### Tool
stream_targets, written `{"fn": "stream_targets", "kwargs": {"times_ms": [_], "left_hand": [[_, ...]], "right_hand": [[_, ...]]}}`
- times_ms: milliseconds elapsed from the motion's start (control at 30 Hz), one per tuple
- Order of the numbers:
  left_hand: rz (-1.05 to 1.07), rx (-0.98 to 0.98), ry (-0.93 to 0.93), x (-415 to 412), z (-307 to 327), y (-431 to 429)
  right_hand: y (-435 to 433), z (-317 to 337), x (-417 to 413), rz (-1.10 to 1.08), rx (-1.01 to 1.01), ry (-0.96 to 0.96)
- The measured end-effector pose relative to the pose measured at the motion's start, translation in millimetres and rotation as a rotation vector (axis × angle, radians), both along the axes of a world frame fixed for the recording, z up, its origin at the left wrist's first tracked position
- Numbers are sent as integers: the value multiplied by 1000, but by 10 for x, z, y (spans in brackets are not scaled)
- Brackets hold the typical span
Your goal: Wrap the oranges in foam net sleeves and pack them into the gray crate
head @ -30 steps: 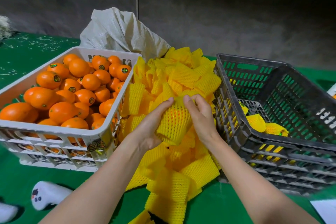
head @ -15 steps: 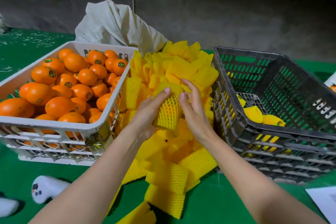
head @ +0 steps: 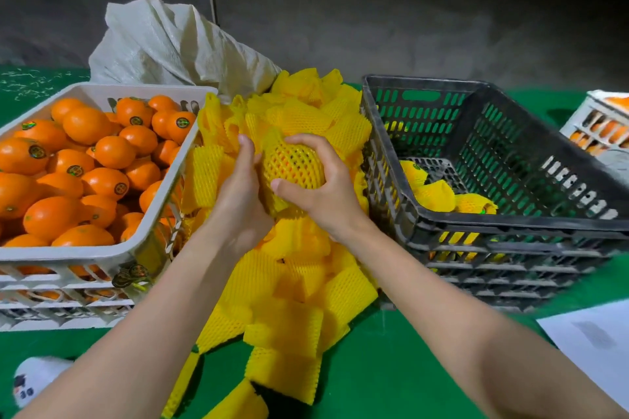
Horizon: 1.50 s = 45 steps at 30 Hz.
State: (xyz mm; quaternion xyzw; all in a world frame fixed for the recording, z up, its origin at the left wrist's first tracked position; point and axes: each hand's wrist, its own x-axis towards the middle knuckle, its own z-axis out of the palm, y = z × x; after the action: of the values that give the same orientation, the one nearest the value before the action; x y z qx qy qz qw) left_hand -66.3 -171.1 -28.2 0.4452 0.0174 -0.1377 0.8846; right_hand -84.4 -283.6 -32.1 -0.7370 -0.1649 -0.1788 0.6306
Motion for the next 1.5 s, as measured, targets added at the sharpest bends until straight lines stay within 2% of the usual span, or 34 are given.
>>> {"fn": "stream_targets", "kwargs": {"times_ms": [67, 133, 233, 367, 433, 500, 600, 667, 700, 767, 867, 967, 1067, 1133, 1200, 1333, 1433, 1500], "left_hand": [[2, -29, -39, 71, 82, -158], [86, 37, -98, 142, 159, -357], [169, 281, -284, 180, 194, -705], [98, 636, -670, 220, 148, -1237], [36, 863, -866, 306, 154, -1502], [-35, 1133, -1001, 410, 122, -1714], [-133, 1381, -973, 502, -5, -1850], [-137, 1405, -929, 532, -68, -1853], [-142, 1401, -925, 542, -82, -1854], [-156, 1399, -938, 551, -84, -1859], [-149, 1389, -954, 540, -94, -1864], [-95, 1288, -936, 517, -110, -1819], [-42, 1079, -844, 489, -92, -1671], [38, 951, -757, 481, -59, -1465], [120, 864, -666, 497, -7, -1162], [211, 795, -520, 535, 78, -493], [302, 800, -447, 526, 79, -93], [337, 794, -402, 491, 44, 91]], "right_hand": [[-157, 113, 21, -39, -3, -49], [-395, 224, 66, -105, 17, -87], [-903, 353, 176, -253, 45, -119], [-1725, 416, 361, -424, -83, 39], [-2120, 422, 502, -462, -358, 184], [-2427, 380, 659, -445, -827, 358], [-2664, 190, 847, -304, -1414, 632], [-2746, 8, 934, -158, -1638, 764], [-2780, -86, 963, -80, -1671, 826], [-2842, -241, 1016, 33, -1611, 954], [-2857, -337, 1040, 87, -1503, 1057], [-2832, -324, 1053, 110, -1488, 1045], [-2808, -278, 1029, 66, -1478, 979], [-2774, -204, 977, -33, -1492, 854], [-2701, -98, 930, -171, -1437, 638], [-2192, 236, 772, -410, -964, 126], [-1455, 440, 536, -315, -714, -130], [-988, 391, 463, -157, -774, -131]]}}
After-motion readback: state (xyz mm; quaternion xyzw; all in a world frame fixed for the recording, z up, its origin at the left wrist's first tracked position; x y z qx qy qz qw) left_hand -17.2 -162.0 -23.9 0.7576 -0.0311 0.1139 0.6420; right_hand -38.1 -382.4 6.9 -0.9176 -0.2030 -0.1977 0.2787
